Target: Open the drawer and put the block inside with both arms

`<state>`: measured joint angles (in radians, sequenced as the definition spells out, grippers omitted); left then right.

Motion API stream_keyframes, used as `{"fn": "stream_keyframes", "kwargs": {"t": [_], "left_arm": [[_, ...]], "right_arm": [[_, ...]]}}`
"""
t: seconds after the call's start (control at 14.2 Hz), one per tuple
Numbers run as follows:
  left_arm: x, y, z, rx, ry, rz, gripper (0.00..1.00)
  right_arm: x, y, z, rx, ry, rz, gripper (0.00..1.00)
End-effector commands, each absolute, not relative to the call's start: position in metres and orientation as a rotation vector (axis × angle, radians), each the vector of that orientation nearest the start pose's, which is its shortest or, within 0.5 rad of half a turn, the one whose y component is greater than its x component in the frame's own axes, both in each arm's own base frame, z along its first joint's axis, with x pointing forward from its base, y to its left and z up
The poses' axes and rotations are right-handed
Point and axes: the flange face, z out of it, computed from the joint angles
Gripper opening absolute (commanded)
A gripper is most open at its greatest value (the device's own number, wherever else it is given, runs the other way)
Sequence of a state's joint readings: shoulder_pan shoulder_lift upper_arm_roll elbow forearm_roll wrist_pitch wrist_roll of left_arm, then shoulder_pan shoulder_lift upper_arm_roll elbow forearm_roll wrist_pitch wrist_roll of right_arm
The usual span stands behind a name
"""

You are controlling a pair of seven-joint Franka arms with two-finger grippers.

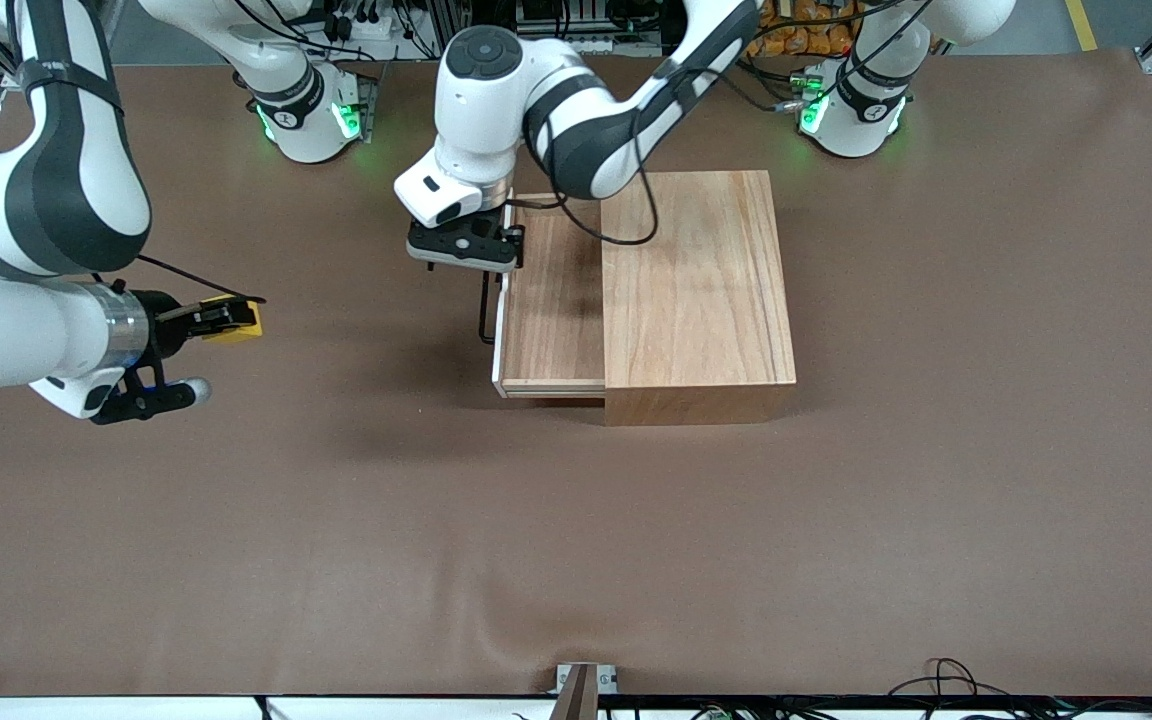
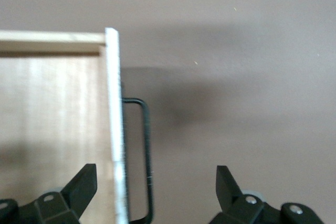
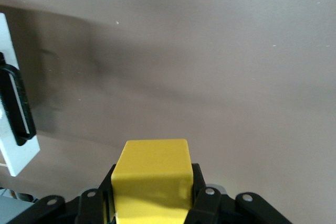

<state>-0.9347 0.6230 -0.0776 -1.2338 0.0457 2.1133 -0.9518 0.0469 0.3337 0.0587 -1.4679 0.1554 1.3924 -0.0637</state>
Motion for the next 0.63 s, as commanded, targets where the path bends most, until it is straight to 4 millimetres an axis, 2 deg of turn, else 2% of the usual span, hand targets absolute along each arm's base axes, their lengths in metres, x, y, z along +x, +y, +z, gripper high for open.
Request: {"fn": "stream_keyframes", "kwargs": {"t": [0.0, 0.14, 0.28, 0.35, 0.42, 0.56], "left_arm": [[0.422, -0.596, 0.475, -3.311, 0.059, -0.181, 1.00], [0.440, -0.564, 0.498, -3.273, 0.007, -0.146, 1.00], [0.446, -0.542, 0.511, -3.230, 0.050, -0.103, 1.00], [0.455, -0.527, 0.521, -3.223, 0.060, -0.104, 1.00], [0.467, -0.509, 0.532, -3.218, 0.075, -0.106, 1.00], [0.478, -0.483, 0.546, -3.197, 0.107, -0.084, 1.00]], "right_arm": [[0.581, 0.084, 0.472, -2.893, -0.152, 0.551, 0.16], [0.575, 0.106, 0.471, -2.910, -0.136, 0.550, 0.16], [0.572, 0.122, 0.472, -2.931, -0.066, 0.555, 0.16], [0.571, 0.128, 0.472, -2.931, -0.053, 0.555, 0.16], [0.568, 0.143, 0.471, -2.934, -0.031, 0.567, 0.16], [0.561, 0.184, 0.474, -2.962, 0.011, 0.534, 0.16]]}}
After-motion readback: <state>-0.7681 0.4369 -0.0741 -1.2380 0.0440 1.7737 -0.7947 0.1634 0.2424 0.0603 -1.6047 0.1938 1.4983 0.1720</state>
